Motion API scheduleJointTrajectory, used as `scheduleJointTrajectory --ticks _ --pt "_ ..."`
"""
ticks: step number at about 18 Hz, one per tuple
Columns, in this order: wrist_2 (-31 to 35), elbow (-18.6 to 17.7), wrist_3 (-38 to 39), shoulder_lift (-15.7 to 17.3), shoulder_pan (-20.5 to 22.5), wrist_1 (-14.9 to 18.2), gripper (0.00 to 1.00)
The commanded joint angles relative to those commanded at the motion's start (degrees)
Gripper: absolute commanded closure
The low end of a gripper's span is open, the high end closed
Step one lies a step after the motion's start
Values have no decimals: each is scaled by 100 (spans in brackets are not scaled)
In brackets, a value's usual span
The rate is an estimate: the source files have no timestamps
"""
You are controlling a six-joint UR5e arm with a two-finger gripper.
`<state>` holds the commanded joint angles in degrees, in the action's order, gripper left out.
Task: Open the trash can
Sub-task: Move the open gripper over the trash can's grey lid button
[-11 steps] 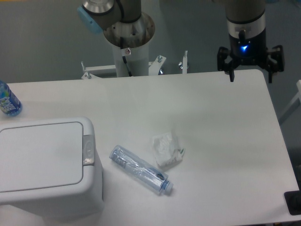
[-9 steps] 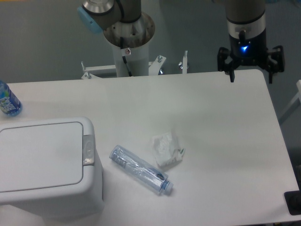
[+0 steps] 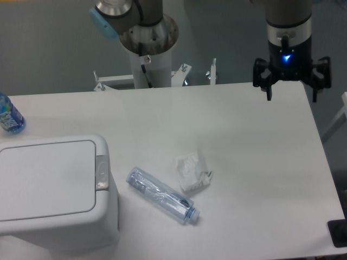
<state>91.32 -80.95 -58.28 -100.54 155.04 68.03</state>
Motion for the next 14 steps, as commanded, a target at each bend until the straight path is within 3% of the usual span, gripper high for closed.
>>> scheduleJointTrajectory --ticks 4,10,14 --pt "-236 157 930 -194 -237 -9 0" --pt "-1379 281 3258 -369 -755 -202 0" --pt "-1389 264 3805 -528 -1308 -211 0"
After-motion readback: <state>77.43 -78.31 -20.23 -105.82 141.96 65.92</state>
